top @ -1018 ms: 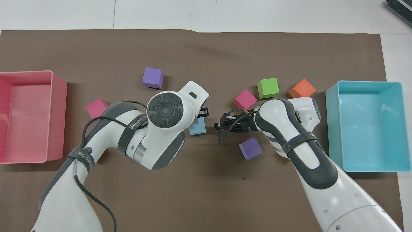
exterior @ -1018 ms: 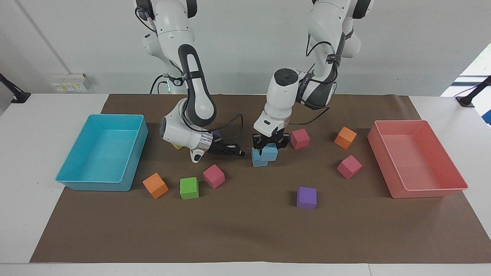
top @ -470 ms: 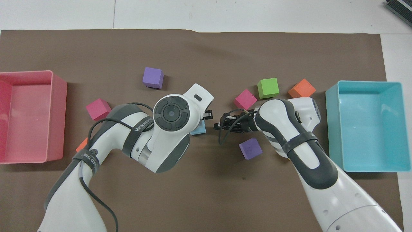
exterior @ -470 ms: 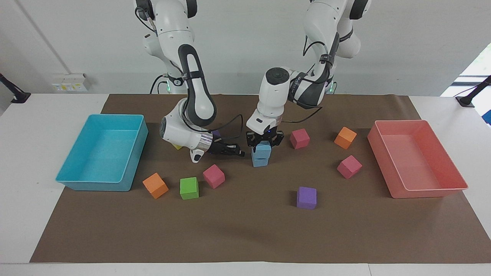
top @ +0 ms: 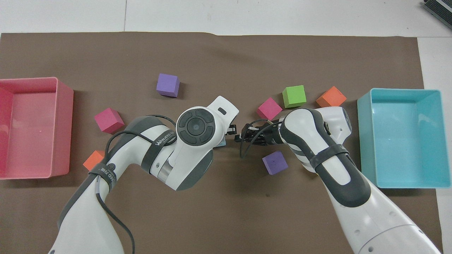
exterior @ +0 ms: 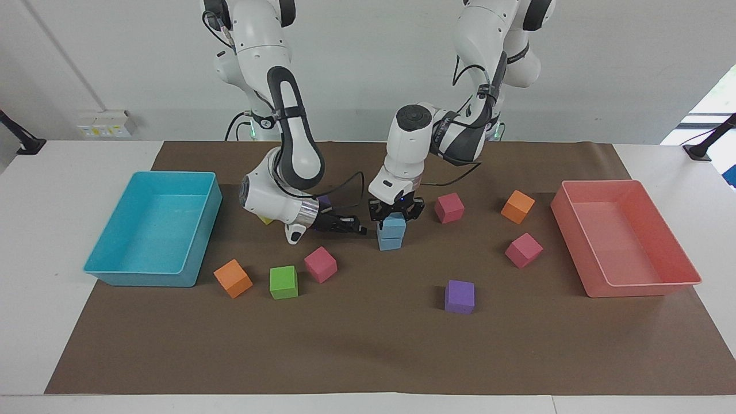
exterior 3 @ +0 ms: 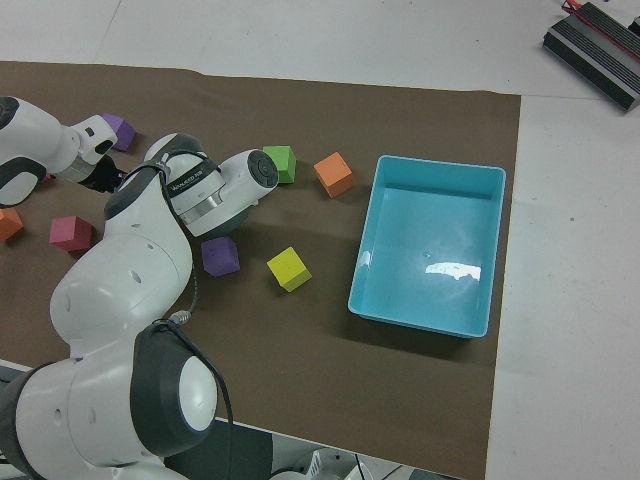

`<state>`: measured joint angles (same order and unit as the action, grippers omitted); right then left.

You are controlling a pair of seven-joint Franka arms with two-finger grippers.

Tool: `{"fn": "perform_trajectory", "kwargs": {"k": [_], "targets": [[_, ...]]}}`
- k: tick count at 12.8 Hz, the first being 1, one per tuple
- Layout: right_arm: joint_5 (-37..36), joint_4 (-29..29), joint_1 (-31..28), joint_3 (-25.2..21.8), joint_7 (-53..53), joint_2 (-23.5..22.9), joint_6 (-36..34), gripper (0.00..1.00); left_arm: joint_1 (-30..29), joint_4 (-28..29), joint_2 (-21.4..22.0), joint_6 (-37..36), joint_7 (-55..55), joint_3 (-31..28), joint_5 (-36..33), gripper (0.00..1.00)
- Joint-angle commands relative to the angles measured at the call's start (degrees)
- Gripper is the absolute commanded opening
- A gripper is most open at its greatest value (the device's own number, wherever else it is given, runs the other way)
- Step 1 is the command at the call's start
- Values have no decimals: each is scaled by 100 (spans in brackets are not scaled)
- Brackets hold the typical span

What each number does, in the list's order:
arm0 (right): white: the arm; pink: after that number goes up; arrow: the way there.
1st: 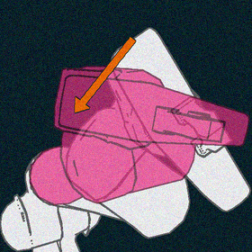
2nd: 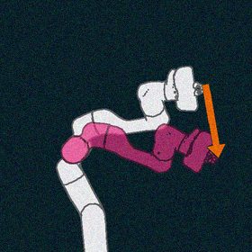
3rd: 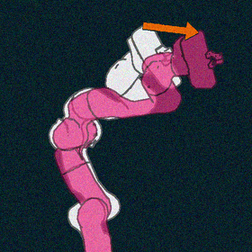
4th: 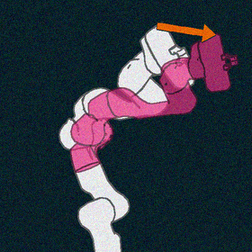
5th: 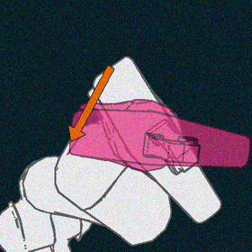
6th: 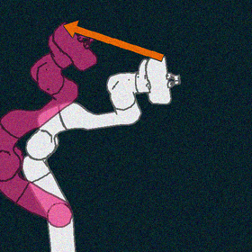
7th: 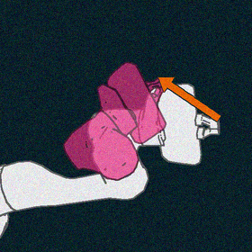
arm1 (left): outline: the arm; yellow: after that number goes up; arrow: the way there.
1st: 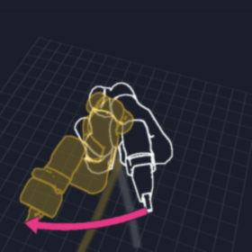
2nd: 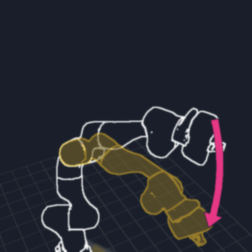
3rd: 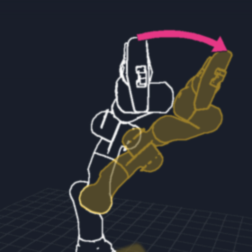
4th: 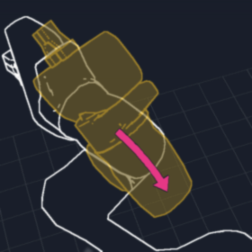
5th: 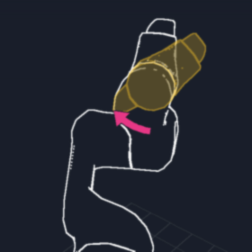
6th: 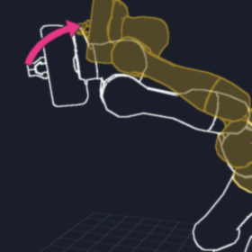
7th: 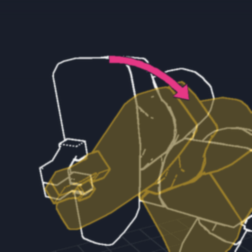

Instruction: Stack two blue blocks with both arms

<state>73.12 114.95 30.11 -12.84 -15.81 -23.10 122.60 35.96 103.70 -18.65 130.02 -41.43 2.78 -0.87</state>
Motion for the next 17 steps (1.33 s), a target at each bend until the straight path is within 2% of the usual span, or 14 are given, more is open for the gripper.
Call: {"fn": "perform_trajectory", "kwargs": {"k": [1, 15, 16, 17], "targets": [[176, 63, -13, -16, -256, 16, -43, 0, 104, 19, 1, -38, -146, -84, -54, 0], [176, 63, -13, -16, -256, 16, -34, 0, 104, 80, -7, 120, -287, -76, -36, 5], [176, 63, -13, -16, -256, 16, -34, 0, 104, 80, -7, 112, -287, -76, -36, 13], [176, 63, -13, -16, -256, 16, -34, 0, 104, 80, -7, 120, -278, -76, -36, 32]]}}
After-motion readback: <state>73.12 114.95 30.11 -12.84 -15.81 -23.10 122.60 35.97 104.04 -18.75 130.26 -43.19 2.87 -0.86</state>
